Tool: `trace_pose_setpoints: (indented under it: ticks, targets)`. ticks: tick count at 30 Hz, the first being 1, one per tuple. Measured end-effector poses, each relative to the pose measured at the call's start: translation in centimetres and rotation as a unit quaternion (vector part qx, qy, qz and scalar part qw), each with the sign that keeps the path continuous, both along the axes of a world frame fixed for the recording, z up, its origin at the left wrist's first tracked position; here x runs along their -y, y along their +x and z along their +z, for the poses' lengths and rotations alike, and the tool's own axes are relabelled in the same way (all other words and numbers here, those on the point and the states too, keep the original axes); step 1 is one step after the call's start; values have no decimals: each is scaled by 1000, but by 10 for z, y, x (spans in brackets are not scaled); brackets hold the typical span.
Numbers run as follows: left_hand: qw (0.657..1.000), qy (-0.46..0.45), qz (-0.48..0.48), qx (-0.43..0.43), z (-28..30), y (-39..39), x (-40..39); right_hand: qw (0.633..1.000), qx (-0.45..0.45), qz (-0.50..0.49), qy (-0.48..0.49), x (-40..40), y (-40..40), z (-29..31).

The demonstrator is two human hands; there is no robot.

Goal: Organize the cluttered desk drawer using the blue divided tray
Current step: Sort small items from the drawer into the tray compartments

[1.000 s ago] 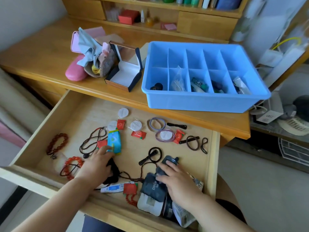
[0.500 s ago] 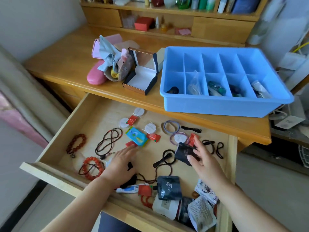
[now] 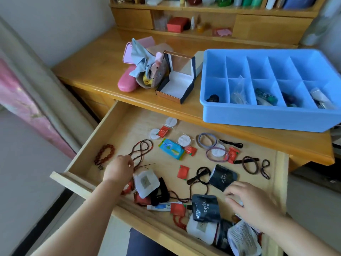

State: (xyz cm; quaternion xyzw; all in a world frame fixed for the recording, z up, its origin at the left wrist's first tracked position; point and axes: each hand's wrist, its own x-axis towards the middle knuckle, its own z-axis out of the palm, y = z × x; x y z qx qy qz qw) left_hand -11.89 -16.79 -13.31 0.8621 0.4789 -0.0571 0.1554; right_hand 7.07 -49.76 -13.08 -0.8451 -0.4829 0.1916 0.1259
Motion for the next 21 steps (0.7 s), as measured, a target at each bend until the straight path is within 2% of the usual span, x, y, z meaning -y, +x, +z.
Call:
trace_pose_setpoints:
  ticks: [3,6,9,11,14,17,19,21]
  targets:
    - [997,-56,-56,-1,-13,-6,-8,998,-35,-19,49,-29,-13,0]
    - [991,7,-122,-57,-15,4,-10,996,-61,-14,70,-55,-24,-4]
    - [984,37,-139,-105,-15,8,-6,994,-75,5,77,-74,-31,-5]
    - [990,34,-132,-46,-12,6,-4,992,-89,6,86,-87,-35,0]
    - [983,-38,-108,142,8,11,10,979,-140,-40,144,-108,-40,18]
    - [946,-165,-136,242,42,25,43,934,-272,-123,198,-125,-44,42]
    - [926,-206,-148,281,59,33,66,892,-368,-160,206,-130,-46,57]
    - [910,-233,-145,312,70,41,85,873,-396,-185,216,-127,-45,70]
